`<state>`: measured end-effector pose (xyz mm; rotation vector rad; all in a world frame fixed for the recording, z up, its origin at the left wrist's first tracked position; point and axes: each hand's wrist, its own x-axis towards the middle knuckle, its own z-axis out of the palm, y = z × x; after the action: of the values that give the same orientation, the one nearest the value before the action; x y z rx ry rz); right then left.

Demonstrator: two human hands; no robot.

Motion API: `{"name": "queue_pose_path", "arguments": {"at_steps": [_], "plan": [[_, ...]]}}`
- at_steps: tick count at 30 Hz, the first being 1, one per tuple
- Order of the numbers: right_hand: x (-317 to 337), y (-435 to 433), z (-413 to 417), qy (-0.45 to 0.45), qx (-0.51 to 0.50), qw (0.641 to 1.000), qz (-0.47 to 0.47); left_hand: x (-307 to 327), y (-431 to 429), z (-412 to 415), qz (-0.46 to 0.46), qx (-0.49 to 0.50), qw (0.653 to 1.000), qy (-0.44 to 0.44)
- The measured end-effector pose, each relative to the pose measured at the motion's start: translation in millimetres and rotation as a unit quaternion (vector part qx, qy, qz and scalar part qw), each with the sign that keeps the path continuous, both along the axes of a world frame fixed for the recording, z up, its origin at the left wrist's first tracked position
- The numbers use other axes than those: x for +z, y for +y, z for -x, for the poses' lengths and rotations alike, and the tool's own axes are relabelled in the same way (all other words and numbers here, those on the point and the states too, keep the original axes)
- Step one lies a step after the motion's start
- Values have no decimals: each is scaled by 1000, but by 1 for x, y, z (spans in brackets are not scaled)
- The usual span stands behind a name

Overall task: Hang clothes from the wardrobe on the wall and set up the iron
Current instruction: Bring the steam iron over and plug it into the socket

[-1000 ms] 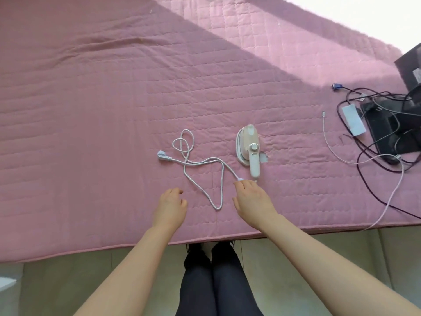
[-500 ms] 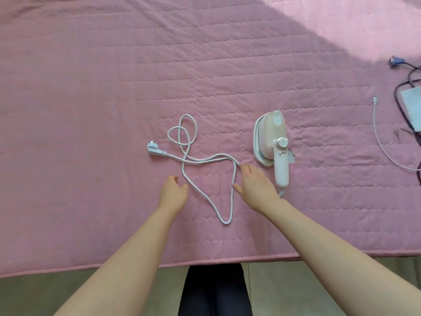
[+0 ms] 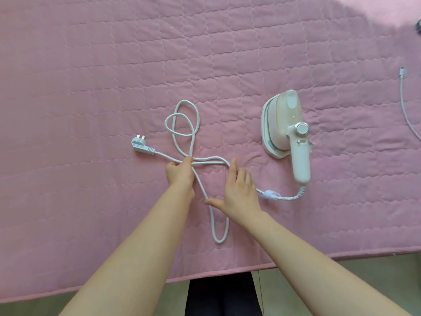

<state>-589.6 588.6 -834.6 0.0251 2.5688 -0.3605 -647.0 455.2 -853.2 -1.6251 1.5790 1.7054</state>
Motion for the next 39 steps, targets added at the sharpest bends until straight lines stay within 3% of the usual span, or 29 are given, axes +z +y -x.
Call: {"name": "queue_pose_path", "arguments": {"at_steps": [10,14,19,23,32,35,39], "plan": [[-11,-15,-6,6,-35,999,-17,10,18,1,-42,25,999,21],[-17,-18,-12,57,-40,997,-16,12,21,-2,-51,31,998,25],[-9,-10,-24,97,-26,992,80,14,18,-7,-85,83,992,49],[8,-1,-27,81,-23,983,161,30,13,-11,-176,135,970,102],[35,31,-26,93,-25,976,195,78,29,-12,-312,51,938,140],[45,43,-21,85,-29,975,203,86,40,-7,-296,69,938,165],[66,71,-8,43,-19,978,201,87,57,3,-192,54,959,201]]}}
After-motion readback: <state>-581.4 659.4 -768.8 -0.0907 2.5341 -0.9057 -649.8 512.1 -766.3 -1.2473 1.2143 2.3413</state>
